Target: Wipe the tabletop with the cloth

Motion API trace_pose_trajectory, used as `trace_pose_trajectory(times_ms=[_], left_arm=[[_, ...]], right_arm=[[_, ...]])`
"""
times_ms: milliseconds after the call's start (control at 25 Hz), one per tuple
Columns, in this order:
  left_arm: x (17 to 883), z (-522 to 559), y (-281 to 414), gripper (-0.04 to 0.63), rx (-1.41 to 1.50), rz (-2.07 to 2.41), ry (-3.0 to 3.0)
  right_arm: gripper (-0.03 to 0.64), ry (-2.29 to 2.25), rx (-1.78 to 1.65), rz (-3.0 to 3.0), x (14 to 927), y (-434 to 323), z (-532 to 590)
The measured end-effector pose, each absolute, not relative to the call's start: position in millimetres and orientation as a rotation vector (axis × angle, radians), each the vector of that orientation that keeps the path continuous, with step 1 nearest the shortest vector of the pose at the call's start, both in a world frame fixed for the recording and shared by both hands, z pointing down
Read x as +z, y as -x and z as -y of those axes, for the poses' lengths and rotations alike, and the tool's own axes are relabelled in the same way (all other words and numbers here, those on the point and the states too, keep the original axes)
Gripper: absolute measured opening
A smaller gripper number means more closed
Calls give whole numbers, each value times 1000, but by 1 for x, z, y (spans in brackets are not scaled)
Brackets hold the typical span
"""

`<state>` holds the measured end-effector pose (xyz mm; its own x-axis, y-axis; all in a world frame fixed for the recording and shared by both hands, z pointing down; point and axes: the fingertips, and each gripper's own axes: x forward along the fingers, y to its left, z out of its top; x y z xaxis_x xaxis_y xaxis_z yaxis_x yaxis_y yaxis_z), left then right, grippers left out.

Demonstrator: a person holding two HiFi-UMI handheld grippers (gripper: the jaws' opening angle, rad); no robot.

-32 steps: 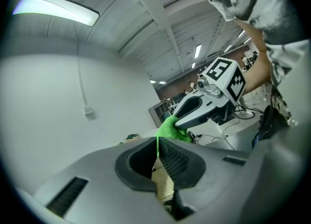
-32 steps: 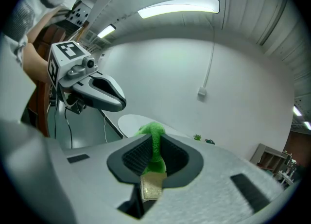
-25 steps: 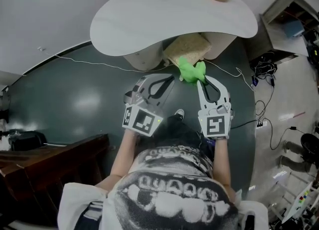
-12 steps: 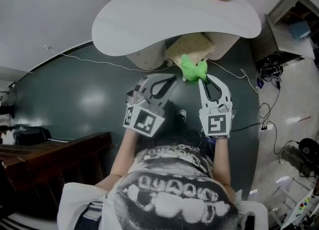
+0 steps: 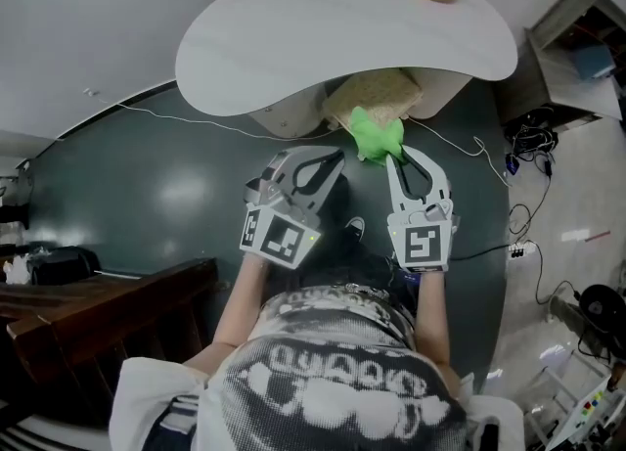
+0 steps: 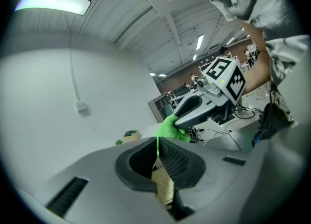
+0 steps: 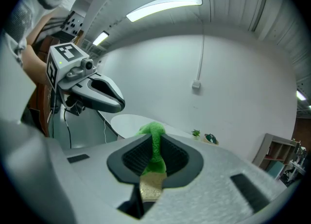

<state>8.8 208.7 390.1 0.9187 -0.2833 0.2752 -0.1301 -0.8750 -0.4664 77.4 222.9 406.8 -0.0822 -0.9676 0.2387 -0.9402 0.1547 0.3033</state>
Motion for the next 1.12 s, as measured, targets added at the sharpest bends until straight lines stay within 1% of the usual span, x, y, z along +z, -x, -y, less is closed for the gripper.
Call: trace_pose_trajectory(times_ms=[360,720,1120], left_arm=[[395,-149,-27,11,-473,-313,2640],[395,-33,-52,11,-484,-330,2633],[396,75,-58,12,-476,-331,2638]], right_arm=[[55,-1786,-95,2072,410,-93,-159],[55,-1728,-82,2067,412,-114,-47],[55,-1732,-80,2025,410,-127,53]])
